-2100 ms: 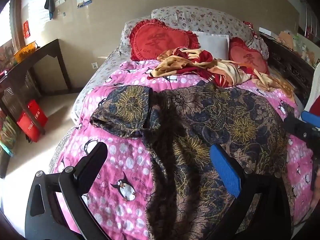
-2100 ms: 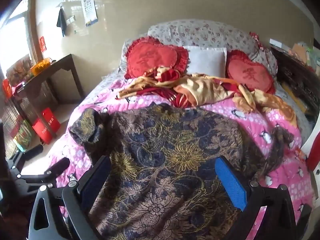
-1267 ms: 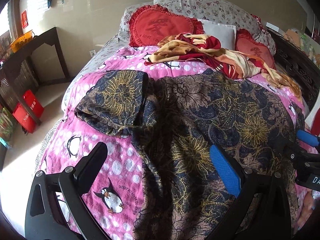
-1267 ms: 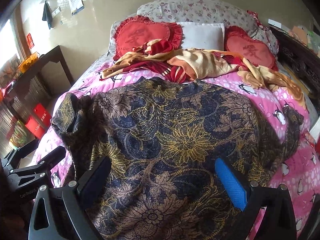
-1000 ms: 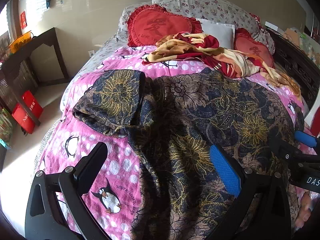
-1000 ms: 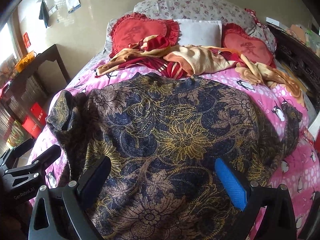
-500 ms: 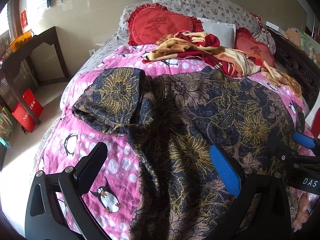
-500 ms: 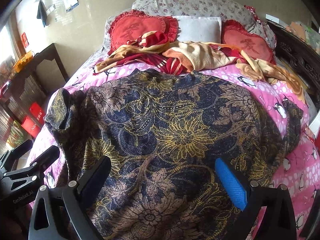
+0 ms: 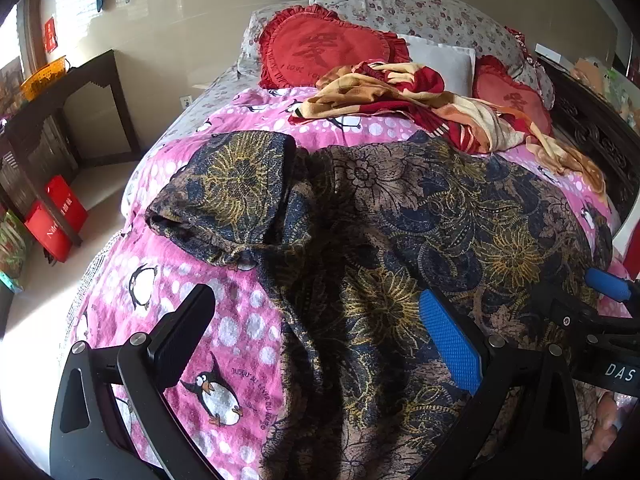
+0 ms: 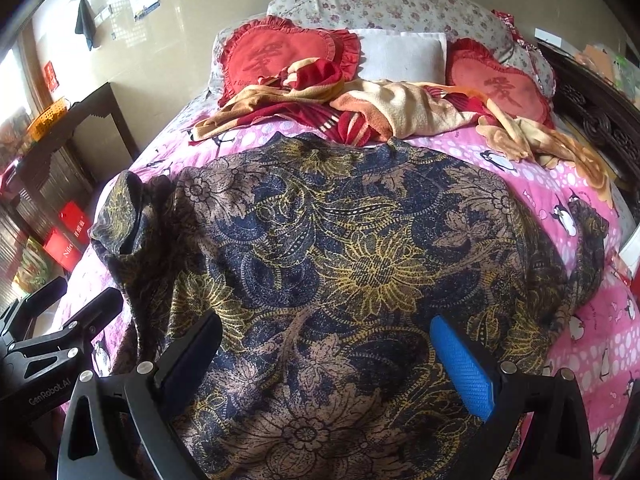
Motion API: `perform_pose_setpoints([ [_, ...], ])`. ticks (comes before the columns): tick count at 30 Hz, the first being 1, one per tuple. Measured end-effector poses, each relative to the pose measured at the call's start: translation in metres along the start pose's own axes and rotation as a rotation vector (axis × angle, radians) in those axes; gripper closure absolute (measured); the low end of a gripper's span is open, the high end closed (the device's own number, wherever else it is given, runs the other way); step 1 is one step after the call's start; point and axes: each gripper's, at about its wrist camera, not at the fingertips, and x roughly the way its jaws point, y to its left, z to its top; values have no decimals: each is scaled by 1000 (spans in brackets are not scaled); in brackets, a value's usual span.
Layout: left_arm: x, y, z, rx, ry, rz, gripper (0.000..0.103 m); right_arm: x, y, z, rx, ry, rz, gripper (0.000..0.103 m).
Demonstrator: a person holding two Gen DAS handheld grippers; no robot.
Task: Fold small clothes
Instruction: 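Position both grippers over the hem of the blue floral shirt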
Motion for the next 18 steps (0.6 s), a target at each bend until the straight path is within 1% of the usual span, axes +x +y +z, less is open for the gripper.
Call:
perform_pose_setpoints([
  [18,3,9,0,-14,9,6,0,8,7,-1,-10,16,-1,0],
])
